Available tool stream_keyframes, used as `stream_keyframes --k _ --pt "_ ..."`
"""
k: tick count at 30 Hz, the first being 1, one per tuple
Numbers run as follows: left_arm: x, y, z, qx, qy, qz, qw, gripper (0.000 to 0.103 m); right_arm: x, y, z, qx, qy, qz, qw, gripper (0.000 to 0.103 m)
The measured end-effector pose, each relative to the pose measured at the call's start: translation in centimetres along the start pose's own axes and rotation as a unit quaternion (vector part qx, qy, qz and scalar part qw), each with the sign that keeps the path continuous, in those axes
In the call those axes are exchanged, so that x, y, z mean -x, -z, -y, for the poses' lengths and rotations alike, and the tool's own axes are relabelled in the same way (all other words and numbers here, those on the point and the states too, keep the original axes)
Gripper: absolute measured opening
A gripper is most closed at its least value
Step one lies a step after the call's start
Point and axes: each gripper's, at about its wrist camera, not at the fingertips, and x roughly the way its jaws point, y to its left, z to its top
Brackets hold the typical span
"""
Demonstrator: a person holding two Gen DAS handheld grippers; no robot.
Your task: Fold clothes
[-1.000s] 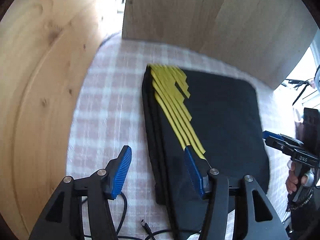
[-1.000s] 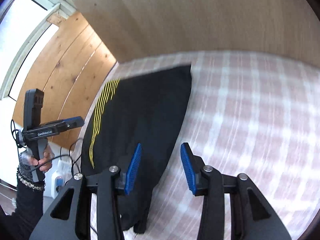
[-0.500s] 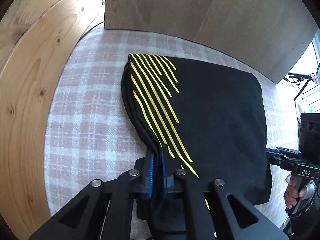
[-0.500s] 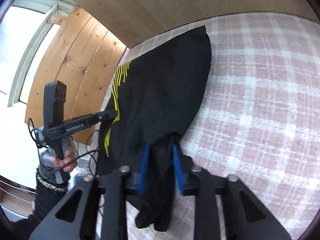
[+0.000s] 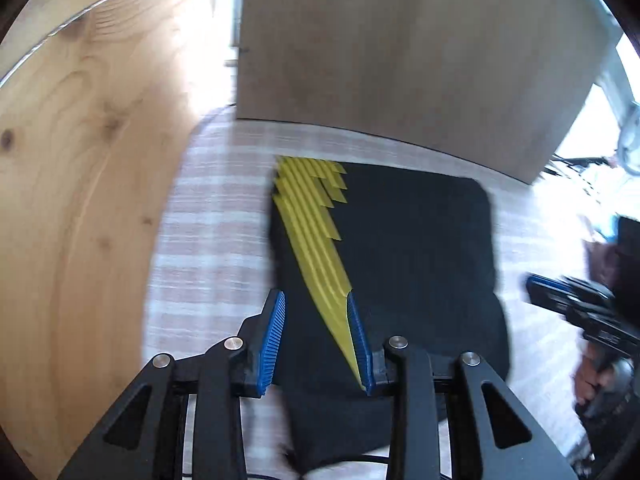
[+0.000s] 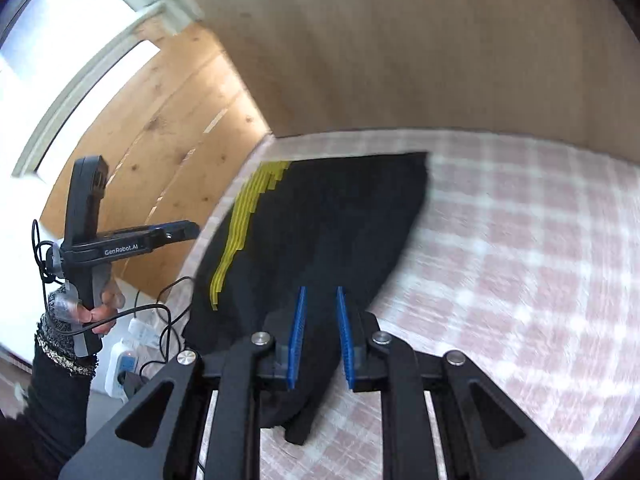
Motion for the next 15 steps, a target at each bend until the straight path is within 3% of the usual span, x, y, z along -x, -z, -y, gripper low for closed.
stream_keyframes --k 3,7,9,11,12,13,15 --pt "-2.5 1.8 2.2 -0.038 -0.004 -0.035 0.9987 0.031 -2.5 0.7 -2.6 0.056 0.008 -0.031 0.998 0.016" --pt "-3.0 2.7 1.6 -0.016 -0.004 -0.034 0.9993 0.031 -4.3 2.6 -3.9 0.117 0.063 -0.067 0.989 0.017" --pt "-1.7 2.6 1.7 -0.004 -0.017 -0.018 0.9997 0.031 -3.2 2.7 -4.2 0.112 0.063 -0.068 0.989 0.016" --pt "-0.4 2.8 2.3 -0.009 -0.037 0.0 0.9993 0.04 -1.5 2.8 -5.0 0.114 0.047 -0.056 0.991 0.017" --pt "-0.2 2.8 2.6 -0.01 -0.042 0.004 0.9991 0.053 -0.8 3.1 -5.4 0.121 0.044 -0.052 0.99 0.017" --pt "-0.3 3.0 2.7 -0.006 -0.039 0.005 0.9992 0.06 -0.7 3.6 -5.6 0.123 0.046 -0.057 0.99 0.02" --pt "-1.0 3.5 2.6 0.007 -0.029 -0.002 0.9996 0.06 -1.8 4.8 -5.8 0.118 0.05 -0.082 0.988 0.025"
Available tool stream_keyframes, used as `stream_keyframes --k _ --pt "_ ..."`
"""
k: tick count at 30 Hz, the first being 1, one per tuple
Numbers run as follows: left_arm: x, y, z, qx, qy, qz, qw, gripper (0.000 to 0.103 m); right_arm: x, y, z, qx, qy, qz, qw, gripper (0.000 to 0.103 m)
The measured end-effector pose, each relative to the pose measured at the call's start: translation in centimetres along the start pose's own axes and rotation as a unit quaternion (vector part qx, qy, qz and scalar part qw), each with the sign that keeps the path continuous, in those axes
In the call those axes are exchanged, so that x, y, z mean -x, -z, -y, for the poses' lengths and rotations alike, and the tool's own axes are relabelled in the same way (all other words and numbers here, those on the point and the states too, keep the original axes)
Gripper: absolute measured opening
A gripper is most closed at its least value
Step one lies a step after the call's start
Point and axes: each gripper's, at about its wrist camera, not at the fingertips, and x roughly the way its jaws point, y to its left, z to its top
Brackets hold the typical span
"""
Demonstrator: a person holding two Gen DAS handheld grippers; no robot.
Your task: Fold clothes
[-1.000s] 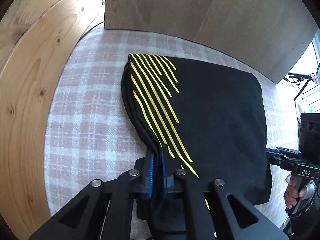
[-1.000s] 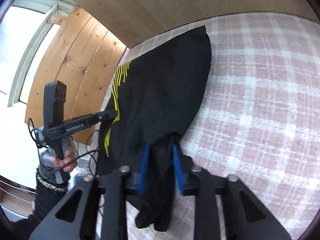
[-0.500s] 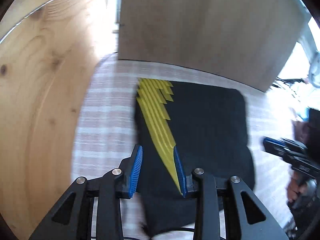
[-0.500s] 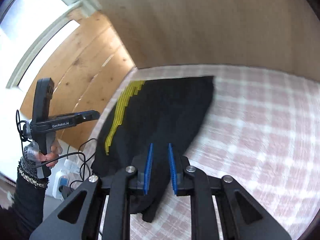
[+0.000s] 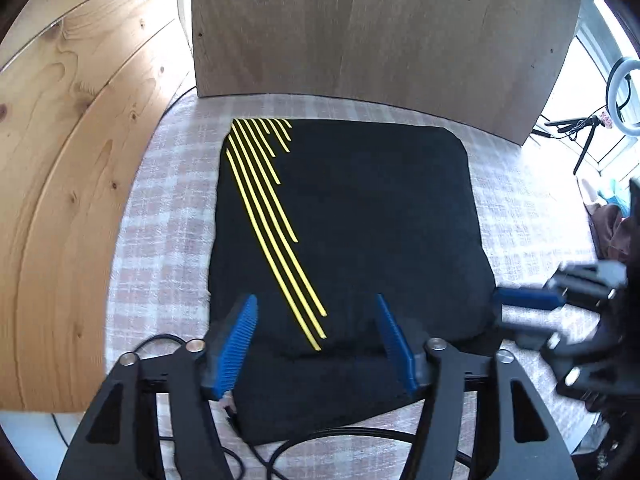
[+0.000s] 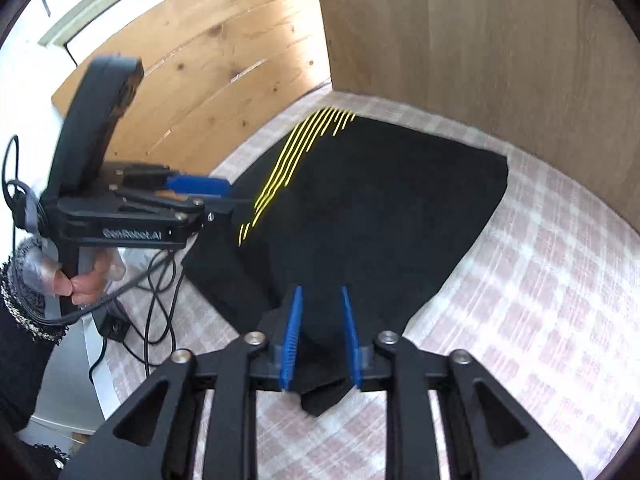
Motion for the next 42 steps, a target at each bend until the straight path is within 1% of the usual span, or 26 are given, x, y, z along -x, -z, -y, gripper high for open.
stream_keyframes --k 1,3,4,5,6,8,9,11,12,13,14,16,17,19,21,23,25,28,30,35,37,42 --pt "-1.0 -0.4 -0.1 0.007 0.003 -0.011 0.9999 0.059 -0.6 0.4 -0.3 -0.002 0.001 -0.013 1.0 0.025" --pt "-1.8 0.0 0.3 0.008 -0.017 -0.028 0.9994 0.054 -1.6 1.5 -0.5 -0.013 0.012 -0.039 0.999 0.025" --pt "-1.4 0.4 0.4 0.014 -0.016 -0.027 0.9994 0.051 -1.7 2.0 -0.6 -0.02 0.02 -0.049 0.998 0.025" --pt "-0.7 0.9 0.5 0.02 -0.013 -0.025 0.9994 0.051 -1.3 2.5 -0.7 -0.026 0.024 -0.052 0.998 0.025" --pt "0.4 1.4 0.6 0.027 -0.001 -0.015 0.9995 0.051 -0.2 2.9 -0.9 -0.03 0.023 -0.044 0.998 0.025" --pt "3.4 2.6 1.4 0.03 -0.001 0.015 0.9994 0.053 2.9 3.6 -1.5 -0.037 0.019 -0.018 0.999 0.026" --pt "5.1 3.4 2.0 0.031 -0.005 0.03 0.9991 0.055 4.6 4.1 -1.9 -0.04 0.025 -0.001 0.999 0.028" --pt "8.4 4.9 3.1 0.033 -0.01 0.06 0.9976 0.065 8.0 5.1 -2.7 -0.04 0.047 0.031 0.998 0.041" --pt "9.9 5.7 3.8 0.033 -0.007 0.076 0.9965 0.074 9.6 5.6 -3.2 -0.039 0.061 0.045 0.996 0.043" --pt "11.3 6.4 4.3 0.033 -0.01 0.092 0.9951 0.078 11.1 6.2 -3.8 -0.036 0.074 0.057 0.995 0.048" --pt "12.6 7.2 4.9 0.033 -0.014 0.109 0.9934 0.079 12.4 6.9 -4.4 -0.034 0.086 0.07 0.993 0.053" --pt "14.3 8.3 5.9 0.031 -0.038 0.128 0.9905 0.08 14.9 8.2 -5.3 -0.034 0.105 0.092 0.99 0.053" --pt "15.1 9.0 6.5 0.029 -0.047 0.132 0.9898 0.08 15.8 8.6 -5.5 -0.037 0.115 0.099 0.988 0.053" --pt "16.5 10.4 7.2 0.025 -0.051 0.131 0.9898 0.08 17.3 9.5 -5.7 -0.043 0.136 0.113 0.983 0.053" --pt "17.4 11.4 7.8 0.028 -0.064 0.126 0.9896 0.08 18.7 10.6 -5.4 -0.054 0.151 0.122 0.979 0.054" --pt "18.5 12.8 8.2 0.033 -0.071 0.126 0.9889 0.08 20.0 11.9 -4.9 -0.068 0.155 0.125 0.978 0.054" --pt "19.3 14.2 8.6 0.031 -0.072 0.129 0.9886 0.08 20.4 13.3 -5.0 -0.082 0.159 0.126 0.976 0.054" --pt "20.5 16.0 9.3 0.026 -0.084 0.134 0.9871 0.08 20.8 15.3 -5.3 -0.1 0.168 0.131 0.972 0.054" --pt "21.0 17.0 9.8 0.019 -0.088 0.129 0.9875 0.08 21.0 16.3 -5.4 -0.108 0.168 0.132 0.971 0.054" --pt "21.2 18.9 10.6 0.022 -0.07 0.112 0.991 0.08 21.0 18.2 -5.7 -0.115 0.175 0.131 0.969 0.054" --pt "21.2 19.6 11.1 0.017 -0.073 0.111 0.9909 0.08 21.1 18.7 -5.8 -0.115 0.181 0.134 0.968 0.054" --pt "21.3 20.4 11.7 0.021 -0.063 0.111 0.9916 0.08 21.6 19.5 -6.5 -0.11 0.18 0.141 0.967 0.054"
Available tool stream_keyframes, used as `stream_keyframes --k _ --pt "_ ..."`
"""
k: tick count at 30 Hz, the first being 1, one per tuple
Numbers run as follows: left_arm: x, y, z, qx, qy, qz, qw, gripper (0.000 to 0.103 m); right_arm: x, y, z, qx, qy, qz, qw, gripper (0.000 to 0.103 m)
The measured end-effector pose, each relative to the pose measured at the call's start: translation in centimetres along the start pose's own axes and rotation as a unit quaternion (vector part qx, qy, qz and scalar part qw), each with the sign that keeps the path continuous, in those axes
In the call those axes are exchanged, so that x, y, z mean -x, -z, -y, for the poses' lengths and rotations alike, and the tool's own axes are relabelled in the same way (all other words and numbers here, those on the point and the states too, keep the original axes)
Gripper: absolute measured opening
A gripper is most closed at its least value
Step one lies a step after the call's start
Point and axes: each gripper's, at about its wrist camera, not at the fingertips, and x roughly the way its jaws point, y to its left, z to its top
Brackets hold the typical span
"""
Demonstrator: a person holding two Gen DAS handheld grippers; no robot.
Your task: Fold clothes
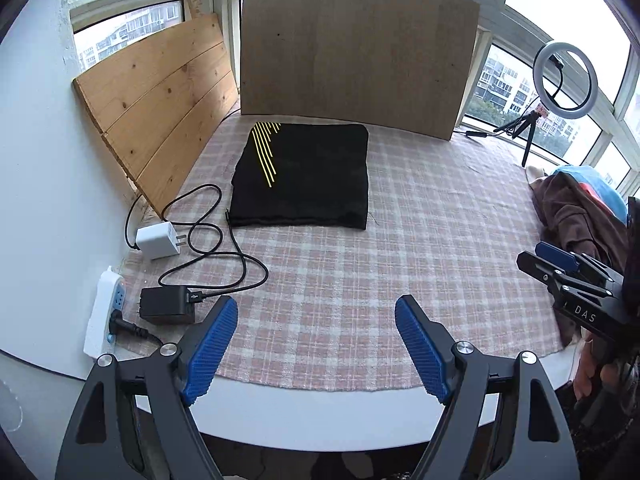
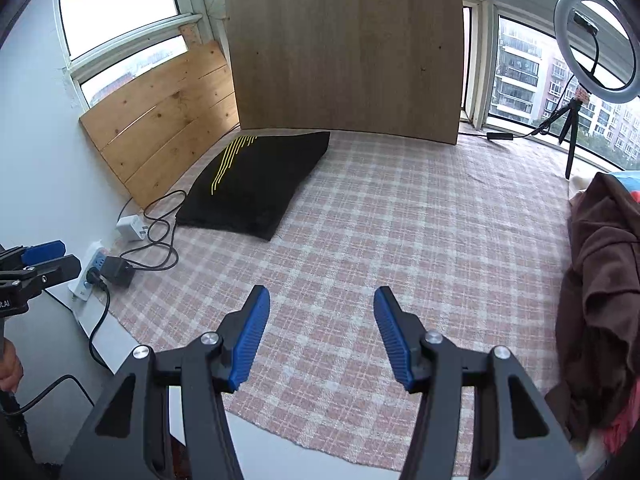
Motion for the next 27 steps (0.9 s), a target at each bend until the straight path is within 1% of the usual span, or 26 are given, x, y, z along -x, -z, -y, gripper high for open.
stream_keyframes --k 4,7,12,15,17,21,27 --pt "0.0 0.1 0.3 -0.008 0.004 -0.001 1.0 0.08 0.3 0.1 0.1 -0.001 0.0 0.003 1.0 0.054" --pt "-0.2 -0.1 0.1 0.0 0.009 -0.006 0.9999 0.08 0.5 0.2 0.2 -0.005 0.002 0.005 1.0 0.054" --pt "-0.4 -0.4 0.0 -0.001 0.01 -0.008 0.9999 0.08 0.8 0.2 0.3 -0.008 0.006 0.009 1.0 0.054" --pt "-0.5 -0.6 -0.2 0.006 0.025 -0.01 0.9996 0.08 0.6 0.3 0.4 -0.01 0.009 0.007 1.0 0.054" --pt "-0.3 -0.6 -0.2 0.008 0.037 -0.001 0.9993 0.08 0.3 0.4 0.5 -0.012 0.01 0.004 1.0 0.054" --pt "0.6 -0.6 -0.2 -0.004 0.01 0.02 0.9997 0.08 0.1 0.4 0.5 -0.014 0.01 0.002 1.0 0.054" --pt "-0.2 -0.7 -1.4 0.018 0.014 0.0 0.9997 0.08 -0.4 0.1 -0.1 -0.011 0.008 -0.001 1.0 0.054"
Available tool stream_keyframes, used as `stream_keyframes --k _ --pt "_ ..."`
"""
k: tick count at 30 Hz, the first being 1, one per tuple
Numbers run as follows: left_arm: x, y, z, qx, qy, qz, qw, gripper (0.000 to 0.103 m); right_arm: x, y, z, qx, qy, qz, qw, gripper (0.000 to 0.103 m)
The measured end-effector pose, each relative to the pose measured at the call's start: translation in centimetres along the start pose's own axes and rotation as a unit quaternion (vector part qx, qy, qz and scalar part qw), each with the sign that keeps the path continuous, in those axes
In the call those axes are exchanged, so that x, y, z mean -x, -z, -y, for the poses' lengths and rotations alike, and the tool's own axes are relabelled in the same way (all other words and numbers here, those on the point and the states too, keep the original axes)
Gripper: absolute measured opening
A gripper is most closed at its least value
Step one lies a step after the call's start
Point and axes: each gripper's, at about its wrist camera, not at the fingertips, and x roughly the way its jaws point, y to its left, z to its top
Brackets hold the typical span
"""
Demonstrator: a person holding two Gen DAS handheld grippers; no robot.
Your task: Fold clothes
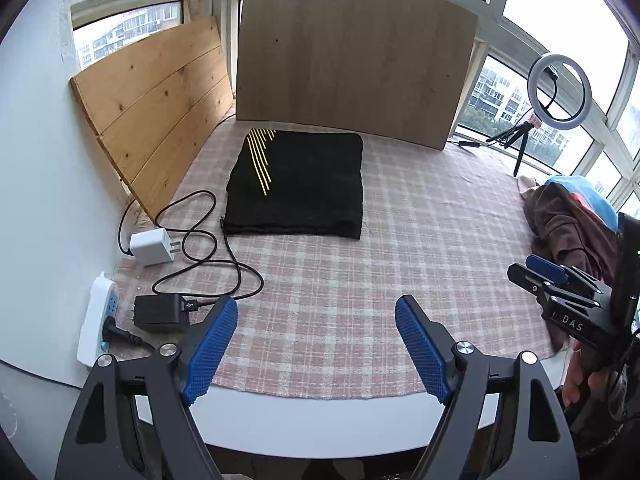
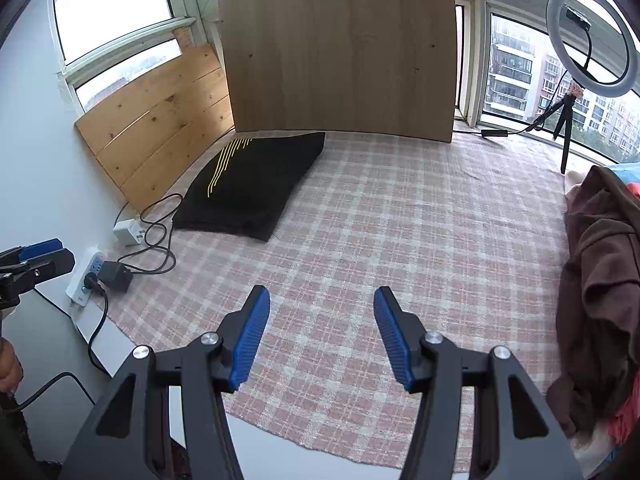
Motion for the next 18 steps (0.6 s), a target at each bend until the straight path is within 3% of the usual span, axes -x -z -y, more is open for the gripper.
stream_keyframes --k 3,8,12,15,18 --pt "-0.2 0.1 -0.3 0.004 0.003 -0.004 1.0 0.08 -0.3 0.0 -0.5 0.004 0.001 -0.004 1.0 0.054" --pt "0.7 0.0 -0.4 -0.007 0.0 0.027 0.9996 0.08 -0.3 -0.2 -1.1 0.012 0.003 -0.002 1.0 0.054" --pt "0.4 -0.1 -0.7 0.008 0.005 0.012 0.9999 0.08 -0.5 -0.4 -1.0 0.01 0.001 -0.003 1.0 0.054" --pt "-0.2 -0.2 -1.4 0.034 0.022 -0.006 0.9992 0.08 -0.7 -0.4 -1.1 0.009 -0.001 -0.005 1.0 0.054" --pt "0.5 -0.1 -1.2 0.033 0.044 0.01 0.9985 0.08 -0.9 -0.3 -1.3 0.013 -0.002 -0.007 1.0 0.054"
